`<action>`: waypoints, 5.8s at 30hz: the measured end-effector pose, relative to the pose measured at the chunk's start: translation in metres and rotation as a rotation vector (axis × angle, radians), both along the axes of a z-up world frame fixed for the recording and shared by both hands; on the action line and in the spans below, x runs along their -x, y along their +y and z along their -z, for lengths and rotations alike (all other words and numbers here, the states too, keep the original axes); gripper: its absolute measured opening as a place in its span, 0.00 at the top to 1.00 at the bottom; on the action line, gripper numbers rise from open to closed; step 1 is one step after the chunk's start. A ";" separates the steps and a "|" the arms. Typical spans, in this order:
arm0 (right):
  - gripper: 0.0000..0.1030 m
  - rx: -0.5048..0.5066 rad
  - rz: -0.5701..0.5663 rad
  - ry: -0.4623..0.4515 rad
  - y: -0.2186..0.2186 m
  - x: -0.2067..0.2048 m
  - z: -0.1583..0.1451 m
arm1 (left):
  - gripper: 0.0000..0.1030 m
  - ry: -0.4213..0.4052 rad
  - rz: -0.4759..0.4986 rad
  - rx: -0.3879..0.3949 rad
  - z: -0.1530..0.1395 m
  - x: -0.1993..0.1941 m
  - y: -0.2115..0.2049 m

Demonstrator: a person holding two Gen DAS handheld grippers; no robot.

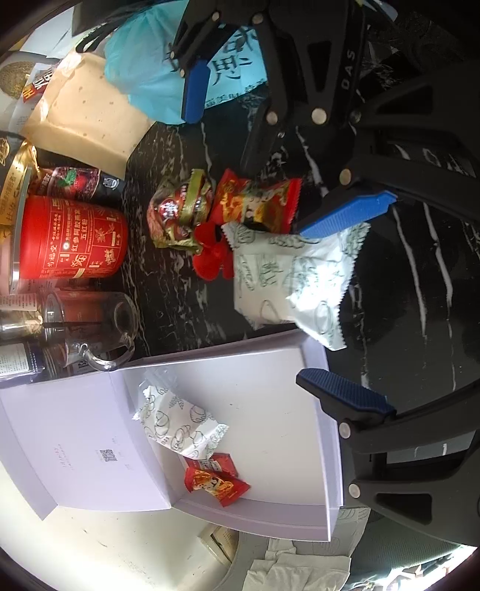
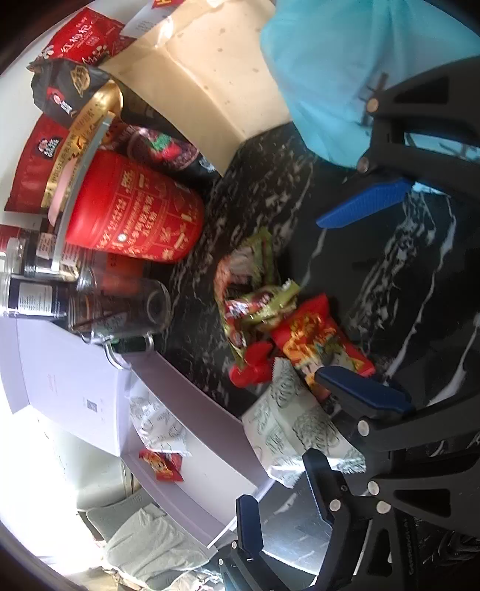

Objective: Organize objects
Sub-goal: 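Grasp a white croissant-print packet with the left tool while the right tool grasps a red cartoon packet, then lift and carry the white packet and red cartoon packet toward the lavender box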

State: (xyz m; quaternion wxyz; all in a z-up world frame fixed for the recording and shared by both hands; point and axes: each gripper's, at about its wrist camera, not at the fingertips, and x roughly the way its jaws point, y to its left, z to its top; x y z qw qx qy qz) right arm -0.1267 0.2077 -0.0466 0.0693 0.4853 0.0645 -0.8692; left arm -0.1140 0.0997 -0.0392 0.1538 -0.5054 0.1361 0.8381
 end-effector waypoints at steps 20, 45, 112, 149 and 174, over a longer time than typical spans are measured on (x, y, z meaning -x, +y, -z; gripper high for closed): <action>0.45 0.083 -0.074 -0.076 -0.016 0.011 0.044 | 0.30 -0.049 0.000 -0.046 0.016 -0.009 0.000; 0.34 0.196 0.024 -0.012 0.024 -0.002 0.025 | 0.24 -0.092 -0.023 -0.194 0.018 0.008 0.008; 0.39 0.084 -0.163 -0.016 -0.061 -0.087 0.051 | 0.34 0.032 -0.076 -0.116 0.041 -0.066 -0.061; 0.52 0.080 -0.208 0.042 -0.067 -0.104 0.051 | 0.44 0.013 -0.055 -0.093 0.054 -0.065 -0.055; 0.52 0.124 -0.241 0.062 -0.087 -0.104 0.026 | 0.52 0.033 -0.106 -0.161 0.029 -0.082 -0.093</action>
